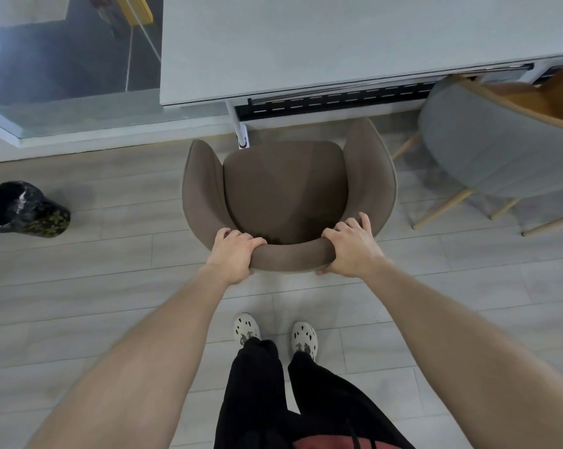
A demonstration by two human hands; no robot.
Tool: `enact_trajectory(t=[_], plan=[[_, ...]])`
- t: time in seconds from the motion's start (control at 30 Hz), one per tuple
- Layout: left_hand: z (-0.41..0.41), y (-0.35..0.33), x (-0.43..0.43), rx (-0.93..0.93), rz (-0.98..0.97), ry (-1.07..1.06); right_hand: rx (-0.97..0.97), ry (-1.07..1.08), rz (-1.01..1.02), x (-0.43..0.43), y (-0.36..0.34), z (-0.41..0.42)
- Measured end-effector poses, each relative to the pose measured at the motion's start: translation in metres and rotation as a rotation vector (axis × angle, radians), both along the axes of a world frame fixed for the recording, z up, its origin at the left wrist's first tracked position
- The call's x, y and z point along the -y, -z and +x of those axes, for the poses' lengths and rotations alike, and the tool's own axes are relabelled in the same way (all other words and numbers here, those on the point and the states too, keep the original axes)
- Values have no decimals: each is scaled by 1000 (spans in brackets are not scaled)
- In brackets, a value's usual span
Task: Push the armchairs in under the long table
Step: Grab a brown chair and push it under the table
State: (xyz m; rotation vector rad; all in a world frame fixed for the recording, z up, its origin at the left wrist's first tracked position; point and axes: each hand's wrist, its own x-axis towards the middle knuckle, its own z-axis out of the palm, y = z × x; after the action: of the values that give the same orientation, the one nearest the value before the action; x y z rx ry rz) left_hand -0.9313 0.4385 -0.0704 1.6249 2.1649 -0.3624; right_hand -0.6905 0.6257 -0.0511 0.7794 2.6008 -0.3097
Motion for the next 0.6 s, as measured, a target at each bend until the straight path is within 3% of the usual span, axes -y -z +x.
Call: enact_trajectory(t=[0.6], plan=[[3,-1,-4,25,-12,-21,-32,14,17,-5,6,3]])
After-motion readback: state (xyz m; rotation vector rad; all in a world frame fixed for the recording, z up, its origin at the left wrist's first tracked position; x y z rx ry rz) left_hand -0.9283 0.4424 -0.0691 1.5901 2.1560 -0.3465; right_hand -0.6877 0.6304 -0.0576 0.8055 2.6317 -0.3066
